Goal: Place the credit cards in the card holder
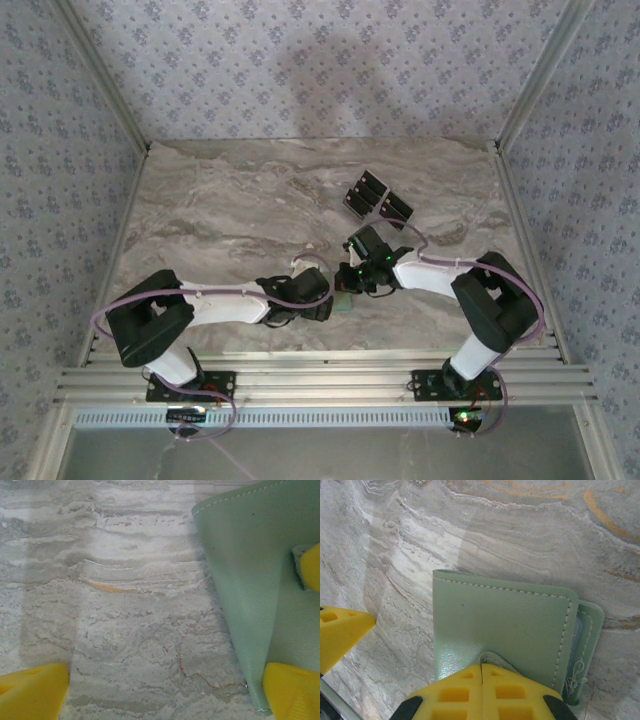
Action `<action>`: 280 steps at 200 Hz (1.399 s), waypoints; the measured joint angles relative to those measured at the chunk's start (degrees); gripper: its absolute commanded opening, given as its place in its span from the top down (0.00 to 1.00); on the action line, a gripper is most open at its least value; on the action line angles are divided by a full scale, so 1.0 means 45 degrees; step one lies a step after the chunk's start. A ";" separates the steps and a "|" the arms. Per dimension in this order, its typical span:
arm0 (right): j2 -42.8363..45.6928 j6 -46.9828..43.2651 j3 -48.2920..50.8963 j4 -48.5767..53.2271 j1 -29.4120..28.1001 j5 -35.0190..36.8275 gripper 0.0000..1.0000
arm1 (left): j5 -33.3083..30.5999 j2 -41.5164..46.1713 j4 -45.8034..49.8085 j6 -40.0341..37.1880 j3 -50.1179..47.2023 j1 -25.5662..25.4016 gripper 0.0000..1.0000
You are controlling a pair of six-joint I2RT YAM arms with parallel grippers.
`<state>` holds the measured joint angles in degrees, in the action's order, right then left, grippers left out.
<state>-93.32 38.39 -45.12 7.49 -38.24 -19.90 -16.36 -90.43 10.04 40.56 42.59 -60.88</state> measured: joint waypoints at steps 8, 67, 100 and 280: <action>-0.0034 0.0039 0.0005 -0.0019 0.0029 -0.0063 1.00 | 0.0000 0.0000 0.0000 0.0000 0.0000 0.0000 0.00; -0.0073 0.0117 -0.0262 0.0199 0.0112 -0.0413 1.00 | 0.0005 0.0000 0.0005 0.0000 0.0000 0.0005 0.00; -0.0209 -0.0097 -0.1185 0.1549 -0.0029 -0.0194 1.00 | 0.0015 0.0000 0.0097 0.0000 0.0063 0.0005 0.00; -0.0476 -0.0738 -0.2433 0.2798 -0.0238 0.0155 1.00 | 0.0053 0.1069 0.0039 0.0151 -0.0325 0.0044 0.00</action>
<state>-95.46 35.07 -56.07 20.08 -39.31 -19.20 -16.12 -85.62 10.22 41.23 41.12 -60.69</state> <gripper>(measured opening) 0.066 0.997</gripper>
